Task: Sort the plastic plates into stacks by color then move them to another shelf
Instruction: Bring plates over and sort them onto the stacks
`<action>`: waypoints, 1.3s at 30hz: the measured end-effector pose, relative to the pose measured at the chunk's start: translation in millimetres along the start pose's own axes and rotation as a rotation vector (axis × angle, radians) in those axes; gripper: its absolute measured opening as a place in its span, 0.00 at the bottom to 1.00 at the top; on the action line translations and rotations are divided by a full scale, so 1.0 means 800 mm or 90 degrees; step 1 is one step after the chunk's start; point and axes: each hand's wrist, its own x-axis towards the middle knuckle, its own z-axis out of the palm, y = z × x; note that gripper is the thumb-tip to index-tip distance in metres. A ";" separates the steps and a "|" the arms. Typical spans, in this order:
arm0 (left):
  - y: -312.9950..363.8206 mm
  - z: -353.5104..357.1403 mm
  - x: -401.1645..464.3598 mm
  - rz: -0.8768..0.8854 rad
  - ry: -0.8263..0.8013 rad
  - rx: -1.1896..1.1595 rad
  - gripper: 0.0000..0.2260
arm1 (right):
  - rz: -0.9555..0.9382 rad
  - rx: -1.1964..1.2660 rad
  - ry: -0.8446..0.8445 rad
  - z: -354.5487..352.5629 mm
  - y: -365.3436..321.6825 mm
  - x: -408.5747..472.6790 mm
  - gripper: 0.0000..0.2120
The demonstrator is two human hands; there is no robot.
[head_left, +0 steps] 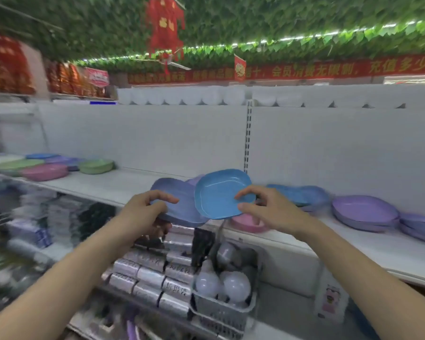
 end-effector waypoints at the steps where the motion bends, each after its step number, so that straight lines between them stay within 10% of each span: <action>1: -0.013 -0.040 -0.008 -0.008 0.029 0.010 0.14 | -0.021 0.008 -0.013 0.038 -0.018 0.015 0.07; 17: -0.154 -0.511 -0.099 -0.128 0.324 0.054 0.10 | -0.205 0.086 -0.184 0.502 -0.255 0.216 0.10; 39: -0.325 -0.932 0.212 -0.130 0.417 0.104 0.10 | -0.271 0.059 -0.217 0.916 -0.415 0.645 0.10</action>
